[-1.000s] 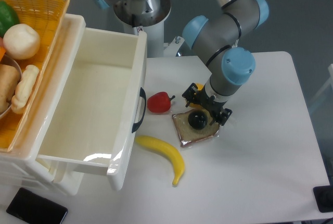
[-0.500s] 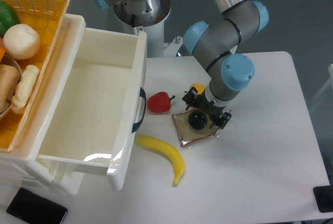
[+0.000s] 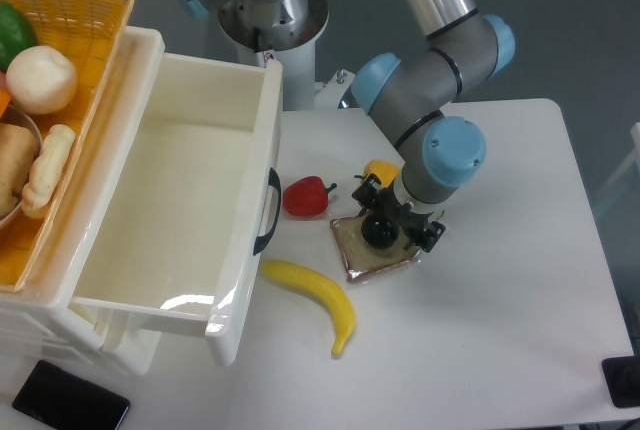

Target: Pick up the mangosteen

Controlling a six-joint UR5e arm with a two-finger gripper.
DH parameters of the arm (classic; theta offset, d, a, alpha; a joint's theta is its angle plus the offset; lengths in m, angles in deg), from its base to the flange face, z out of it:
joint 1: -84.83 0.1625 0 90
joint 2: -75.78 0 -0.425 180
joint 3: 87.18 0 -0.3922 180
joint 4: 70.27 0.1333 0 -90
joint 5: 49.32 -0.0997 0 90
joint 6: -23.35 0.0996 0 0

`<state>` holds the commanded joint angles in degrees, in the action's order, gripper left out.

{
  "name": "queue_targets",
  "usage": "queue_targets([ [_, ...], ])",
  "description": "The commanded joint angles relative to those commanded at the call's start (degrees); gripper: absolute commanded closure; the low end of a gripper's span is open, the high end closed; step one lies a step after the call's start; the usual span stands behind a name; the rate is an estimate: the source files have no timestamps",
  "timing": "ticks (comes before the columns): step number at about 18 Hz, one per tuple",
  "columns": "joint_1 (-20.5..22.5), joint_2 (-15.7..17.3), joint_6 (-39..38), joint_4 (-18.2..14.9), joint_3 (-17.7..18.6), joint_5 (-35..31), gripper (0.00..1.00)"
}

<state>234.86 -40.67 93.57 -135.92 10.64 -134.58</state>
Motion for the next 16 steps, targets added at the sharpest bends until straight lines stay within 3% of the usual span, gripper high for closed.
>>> queue_targets([
  [4,-0.79,-0.26,-0.44,0.0,0.0,-0.09,0.26],
  [8,-0.7,-0.09,-0.18,-0.09,-0.09,-0.09,0.65],
  [16,0.09,0.44,-0.44,-0.88,-3.6,-0.44,0.91],
])
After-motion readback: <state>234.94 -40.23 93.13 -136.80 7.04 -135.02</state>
